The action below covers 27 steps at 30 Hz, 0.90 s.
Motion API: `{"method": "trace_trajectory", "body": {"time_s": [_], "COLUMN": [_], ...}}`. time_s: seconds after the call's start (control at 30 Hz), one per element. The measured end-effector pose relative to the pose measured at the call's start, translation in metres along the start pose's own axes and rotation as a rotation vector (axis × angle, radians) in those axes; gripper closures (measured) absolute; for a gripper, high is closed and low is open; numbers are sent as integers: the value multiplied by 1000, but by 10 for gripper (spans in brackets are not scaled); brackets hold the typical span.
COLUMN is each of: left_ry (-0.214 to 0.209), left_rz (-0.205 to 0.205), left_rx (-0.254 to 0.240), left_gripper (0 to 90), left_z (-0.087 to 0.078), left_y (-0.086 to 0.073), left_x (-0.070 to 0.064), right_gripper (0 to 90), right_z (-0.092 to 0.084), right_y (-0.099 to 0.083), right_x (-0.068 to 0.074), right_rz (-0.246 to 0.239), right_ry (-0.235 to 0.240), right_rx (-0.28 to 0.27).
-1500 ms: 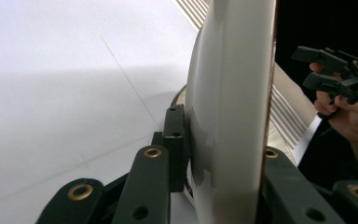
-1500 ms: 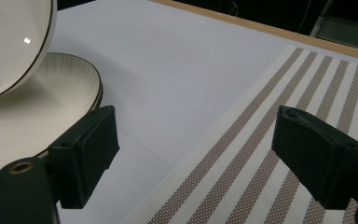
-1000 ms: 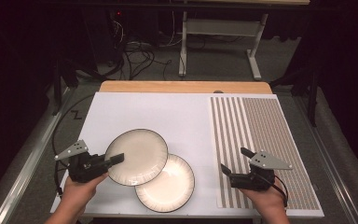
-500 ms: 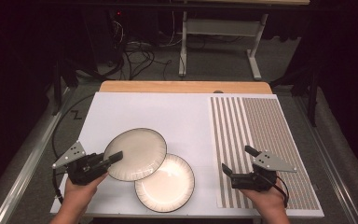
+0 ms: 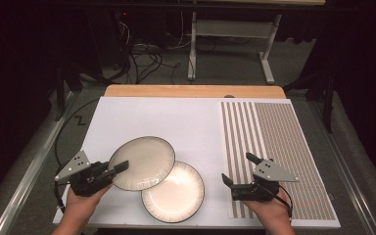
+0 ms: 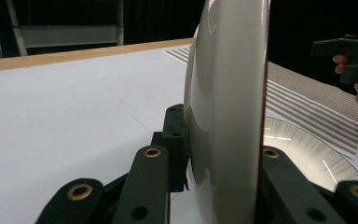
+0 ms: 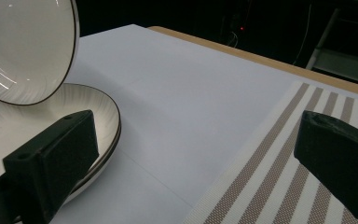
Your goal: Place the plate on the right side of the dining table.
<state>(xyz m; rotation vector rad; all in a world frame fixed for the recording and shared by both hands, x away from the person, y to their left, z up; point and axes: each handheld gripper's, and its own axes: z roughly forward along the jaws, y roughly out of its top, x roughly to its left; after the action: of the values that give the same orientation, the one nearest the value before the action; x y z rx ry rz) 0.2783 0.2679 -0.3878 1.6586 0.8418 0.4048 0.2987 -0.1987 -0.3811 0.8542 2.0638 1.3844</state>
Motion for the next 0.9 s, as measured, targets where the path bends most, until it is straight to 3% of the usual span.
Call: {"method": "trace_trajectory", "body": {"time_s": [0.33, 0.6, 0.9], "left_ry": [-4, 7, 11], "left_rz": [17, 30, 34], "left_rx": [11, 13, 16], "left_gripper": [753, 751, 747], "left_z": [0, -1, 0], "left_y": [0, 0, 0], "left_x": [0, -1, -1], "right_gripper": [10, 25, 95], "right_z": [24, 48, 74], "right_y": [10, 18, 29], "right_x": [20, 30, 45], "right_rz": [-8, -8, -13], "right_ry": [69, 122, 174], "right_rx": [14, 54, 61]}}
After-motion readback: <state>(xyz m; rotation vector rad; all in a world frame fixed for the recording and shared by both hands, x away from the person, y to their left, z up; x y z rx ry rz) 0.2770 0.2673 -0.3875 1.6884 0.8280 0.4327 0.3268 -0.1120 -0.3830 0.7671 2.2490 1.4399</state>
